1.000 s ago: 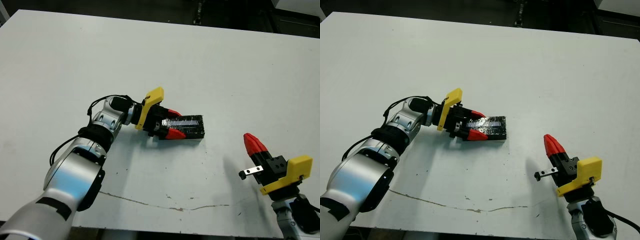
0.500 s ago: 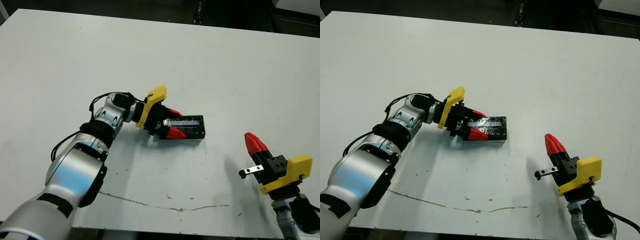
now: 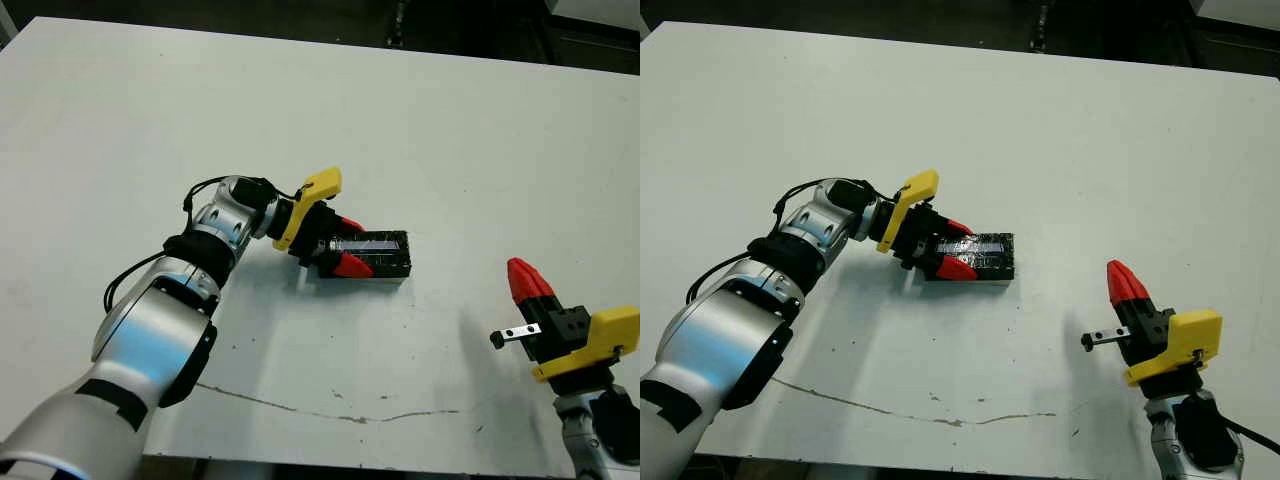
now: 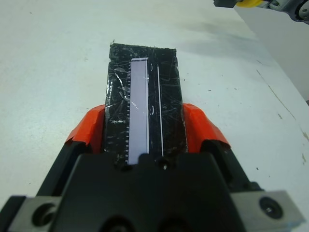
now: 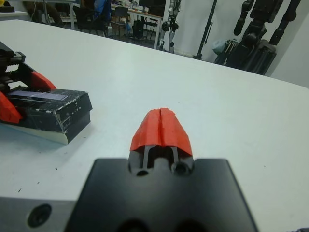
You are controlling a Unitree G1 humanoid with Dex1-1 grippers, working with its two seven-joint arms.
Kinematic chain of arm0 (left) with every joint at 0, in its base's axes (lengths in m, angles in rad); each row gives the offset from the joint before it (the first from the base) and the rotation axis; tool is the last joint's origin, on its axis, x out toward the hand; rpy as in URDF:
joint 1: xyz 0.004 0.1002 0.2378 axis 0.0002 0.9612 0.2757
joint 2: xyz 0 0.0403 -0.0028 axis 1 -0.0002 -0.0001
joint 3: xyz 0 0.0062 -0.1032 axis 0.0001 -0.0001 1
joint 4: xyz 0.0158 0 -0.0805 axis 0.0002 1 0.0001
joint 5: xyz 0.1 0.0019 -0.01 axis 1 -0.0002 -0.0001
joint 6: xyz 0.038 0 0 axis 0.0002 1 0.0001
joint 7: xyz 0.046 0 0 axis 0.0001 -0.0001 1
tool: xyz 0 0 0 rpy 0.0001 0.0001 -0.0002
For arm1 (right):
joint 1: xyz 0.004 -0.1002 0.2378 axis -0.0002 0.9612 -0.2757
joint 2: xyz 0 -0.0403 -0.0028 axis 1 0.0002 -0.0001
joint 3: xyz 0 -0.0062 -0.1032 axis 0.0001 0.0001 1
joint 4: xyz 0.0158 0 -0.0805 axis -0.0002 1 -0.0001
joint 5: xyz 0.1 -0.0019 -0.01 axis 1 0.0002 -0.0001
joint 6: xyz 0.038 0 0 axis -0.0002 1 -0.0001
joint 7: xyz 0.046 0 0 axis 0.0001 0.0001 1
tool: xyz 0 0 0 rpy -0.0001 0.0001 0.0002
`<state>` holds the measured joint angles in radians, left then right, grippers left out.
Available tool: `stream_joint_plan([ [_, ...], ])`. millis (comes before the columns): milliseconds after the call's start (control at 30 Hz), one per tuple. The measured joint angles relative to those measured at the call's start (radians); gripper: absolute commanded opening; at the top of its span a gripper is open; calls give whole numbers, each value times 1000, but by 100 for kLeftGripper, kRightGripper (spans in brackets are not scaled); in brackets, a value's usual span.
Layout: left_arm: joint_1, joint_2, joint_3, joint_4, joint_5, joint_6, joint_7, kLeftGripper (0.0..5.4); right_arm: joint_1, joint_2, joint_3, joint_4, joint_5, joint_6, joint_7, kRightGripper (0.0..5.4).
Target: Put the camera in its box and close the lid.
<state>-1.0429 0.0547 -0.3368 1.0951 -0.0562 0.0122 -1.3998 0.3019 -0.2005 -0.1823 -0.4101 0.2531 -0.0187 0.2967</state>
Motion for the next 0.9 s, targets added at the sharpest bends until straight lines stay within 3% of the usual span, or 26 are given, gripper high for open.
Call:
stream_joint_plan([
  [467, 0, -3, -18, -39, 13, 76, 23, 312, -9, 0, -8, 0, 0, 0, 0, 0],
  [733, 13, -12, -71, -177, 83, 231, 91, 312, -9, 1, -8, 1, 0, 0, 0, 0],
  [900, 43, -19, -81, -307, 116, 387, 141, 312, -8, 1, -8, 3, 0, 0, 0, 0],
])
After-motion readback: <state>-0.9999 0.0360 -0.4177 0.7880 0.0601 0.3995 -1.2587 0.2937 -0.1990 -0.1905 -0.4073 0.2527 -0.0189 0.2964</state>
